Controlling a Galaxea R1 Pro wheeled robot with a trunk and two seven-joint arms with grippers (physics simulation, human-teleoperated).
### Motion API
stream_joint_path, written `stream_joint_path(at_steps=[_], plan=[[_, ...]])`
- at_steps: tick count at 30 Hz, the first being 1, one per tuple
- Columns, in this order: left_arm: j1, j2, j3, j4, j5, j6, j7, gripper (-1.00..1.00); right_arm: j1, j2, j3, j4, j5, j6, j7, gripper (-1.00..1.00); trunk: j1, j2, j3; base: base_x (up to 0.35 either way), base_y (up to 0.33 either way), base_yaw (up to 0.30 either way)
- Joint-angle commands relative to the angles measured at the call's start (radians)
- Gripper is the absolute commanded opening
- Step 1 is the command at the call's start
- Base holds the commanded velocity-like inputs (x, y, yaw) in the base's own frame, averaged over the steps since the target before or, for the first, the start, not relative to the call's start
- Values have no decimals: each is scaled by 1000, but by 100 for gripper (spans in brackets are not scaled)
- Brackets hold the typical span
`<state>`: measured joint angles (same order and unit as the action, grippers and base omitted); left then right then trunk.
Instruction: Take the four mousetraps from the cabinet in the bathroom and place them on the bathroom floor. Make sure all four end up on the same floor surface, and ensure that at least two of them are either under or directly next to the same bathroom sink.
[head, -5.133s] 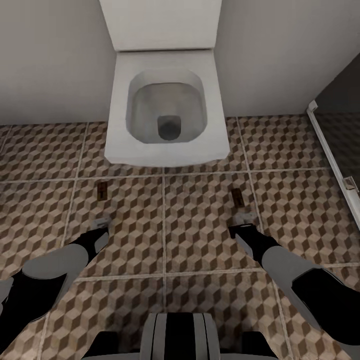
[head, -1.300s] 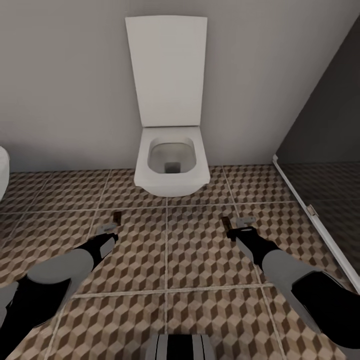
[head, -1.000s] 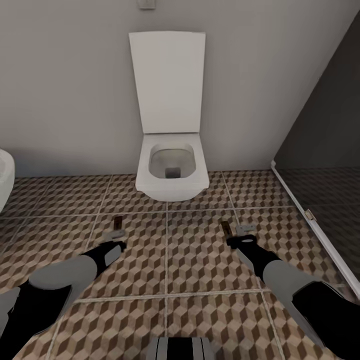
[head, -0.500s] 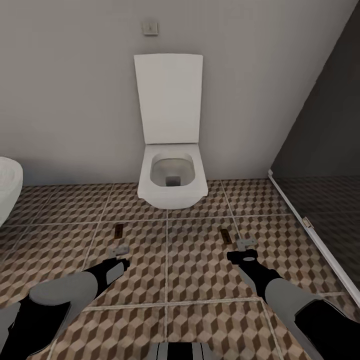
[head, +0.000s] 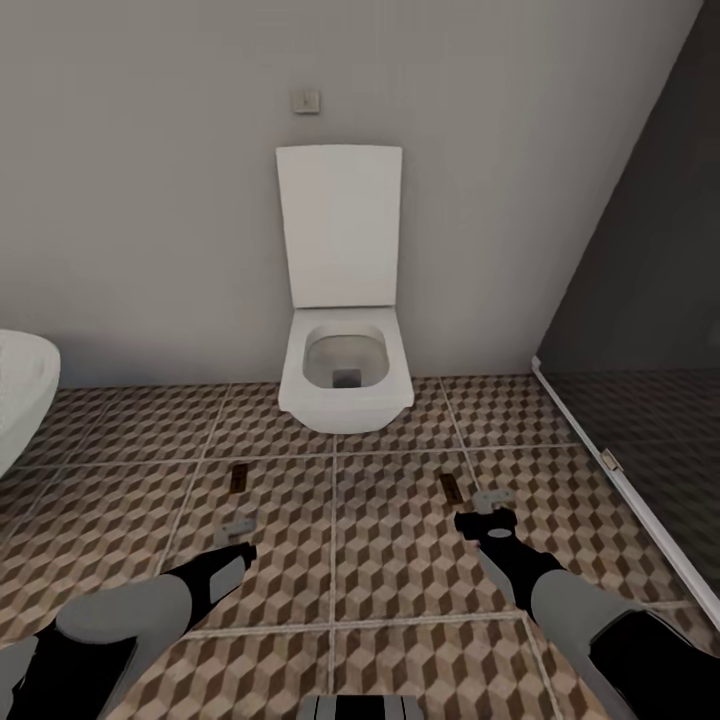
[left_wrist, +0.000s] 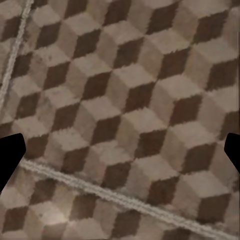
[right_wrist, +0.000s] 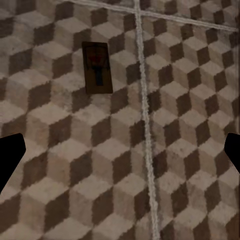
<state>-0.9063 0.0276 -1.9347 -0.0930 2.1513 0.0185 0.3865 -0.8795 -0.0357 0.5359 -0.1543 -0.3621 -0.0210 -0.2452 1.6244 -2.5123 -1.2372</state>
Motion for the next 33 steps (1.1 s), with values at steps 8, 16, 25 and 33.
stream_joint_path(at_steps=[8, 16, 25, 33], plan=[[12, 0, -6, -5, 0, -33, 6, 100, 11, 1, 9, 17, -9, -14, -3, 100, -4, 2, 30, 0, 0, 0], [35, 1, -6, -5, 1, -40, 6, 100, 62, -2, 9, 35, -9, -69, -2, 100, -7, 3, 61, 0, 0, 0], [125, 1, -6, -5, 0, -44, 6, 100, 149, 2, 9, 68, -8, -157, -2, 100, -11, 6, 96, 0, 0, 0], [189, 4, -6, -4, -1, -48, 5, 100, 215, 3, 10, 82, -8, -173, -2, 100, -15, 7, 127, 0, 0, 0]])
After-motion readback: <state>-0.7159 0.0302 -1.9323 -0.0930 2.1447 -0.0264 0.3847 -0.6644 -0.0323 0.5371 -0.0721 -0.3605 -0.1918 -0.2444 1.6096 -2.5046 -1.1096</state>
